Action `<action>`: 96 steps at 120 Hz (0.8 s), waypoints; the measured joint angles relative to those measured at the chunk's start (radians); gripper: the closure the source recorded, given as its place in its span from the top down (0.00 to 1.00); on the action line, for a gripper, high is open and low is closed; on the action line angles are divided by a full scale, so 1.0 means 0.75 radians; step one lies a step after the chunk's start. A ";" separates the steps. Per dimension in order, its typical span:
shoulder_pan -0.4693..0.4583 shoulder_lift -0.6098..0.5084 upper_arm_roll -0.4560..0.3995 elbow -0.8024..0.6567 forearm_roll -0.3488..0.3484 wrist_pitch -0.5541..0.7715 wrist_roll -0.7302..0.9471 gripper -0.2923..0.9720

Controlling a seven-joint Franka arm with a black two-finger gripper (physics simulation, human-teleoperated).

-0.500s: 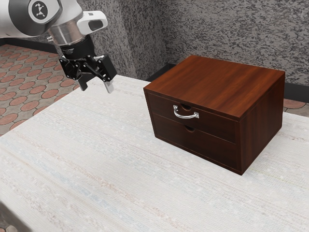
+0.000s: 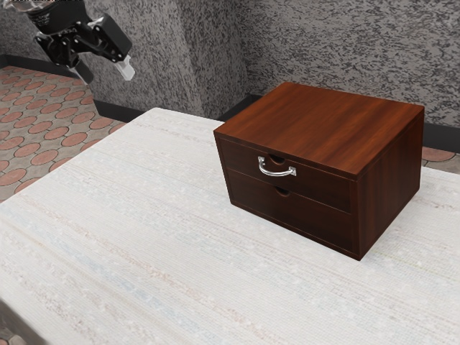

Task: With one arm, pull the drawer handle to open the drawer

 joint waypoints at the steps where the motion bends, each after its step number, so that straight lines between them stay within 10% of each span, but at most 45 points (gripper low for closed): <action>1: -0.004 0.001 0.000 0.000 0.000 0.000 0.000 0.77; 28: -0.097 -0.009 0.004 -0.165 0.007 -0.010 -0.003 0.77; 66: -0.070 -0.573 -0.034 -0.928 -0.109 0.013 0.011 0.77; 96: -0.072 -0.574 -0.145 -1.000 -0.038 0.082 0.605 0.77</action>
